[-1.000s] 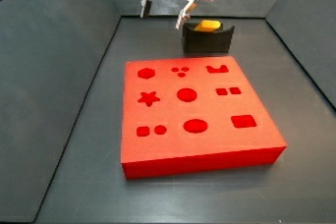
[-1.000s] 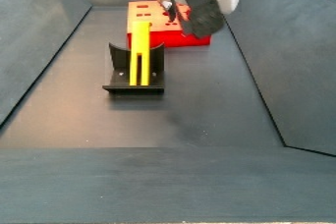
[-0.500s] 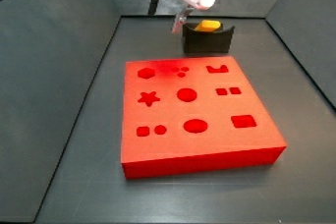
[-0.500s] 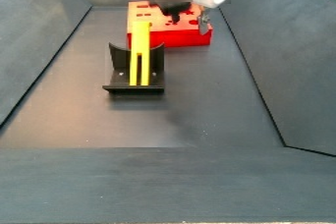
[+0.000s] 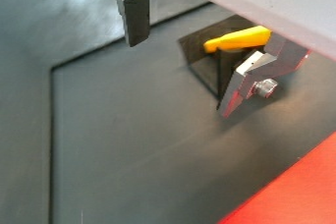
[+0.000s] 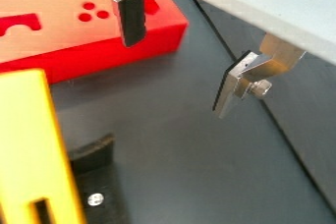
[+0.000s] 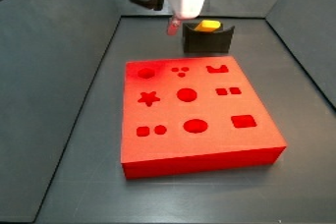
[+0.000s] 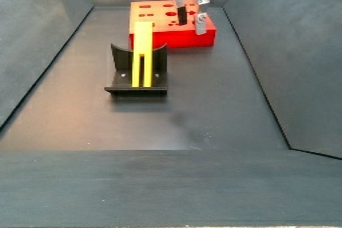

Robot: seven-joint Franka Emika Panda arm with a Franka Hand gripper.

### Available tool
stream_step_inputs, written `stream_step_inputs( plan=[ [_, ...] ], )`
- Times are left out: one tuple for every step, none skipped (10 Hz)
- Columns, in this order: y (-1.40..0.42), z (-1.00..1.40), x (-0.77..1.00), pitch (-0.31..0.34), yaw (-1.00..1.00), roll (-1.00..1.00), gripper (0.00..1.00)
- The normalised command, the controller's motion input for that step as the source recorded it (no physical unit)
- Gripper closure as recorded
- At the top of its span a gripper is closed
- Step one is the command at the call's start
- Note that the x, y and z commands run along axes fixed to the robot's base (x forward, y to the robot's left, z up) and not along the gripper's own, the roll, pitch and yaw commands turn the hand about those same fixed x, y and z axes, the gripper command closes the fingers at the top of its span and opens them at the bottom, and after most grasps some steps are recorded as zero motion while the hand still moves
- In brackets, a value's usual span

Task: Pick up the square-circle object. Move up. Rotate the square-circle object. Place the square-circle object on the fixture. Regrasp the square-circle object. Move to above the board. Insert the square-circle object.
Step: Regrasp the square-circle object.

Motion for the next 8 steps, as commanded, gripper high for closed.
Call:
stream_step_inputs(
  plan=[
    [-0.01, 0.0, -0.05, -0.262, -1.0, 0.66, 0.0],
    [-0.01, 0.0, -0.04, -0.235, -1.0, 0.65, 0.0],
    [-0.01, -0.01, -0.04, -0.135, -0.89, 0.56, 0.0],
    [0.0, -0.01, -0.04, -0.031, -0.67, 0.42, 0.0],
    [-0.01, 0.0, -0.04, 0.056, -0.46, 0.28, 0.0],
    [0.0, 0.0, -0.04, 0.128, -0.27, 0.17, 0.0],
    [0.0, 0.01, 1.0, 0.12, -0.21, 0.14, 0.0],
    [0.0, 0.0, 1.0, 0.14, -0.14, 0.12, 0.0]
  ],
)
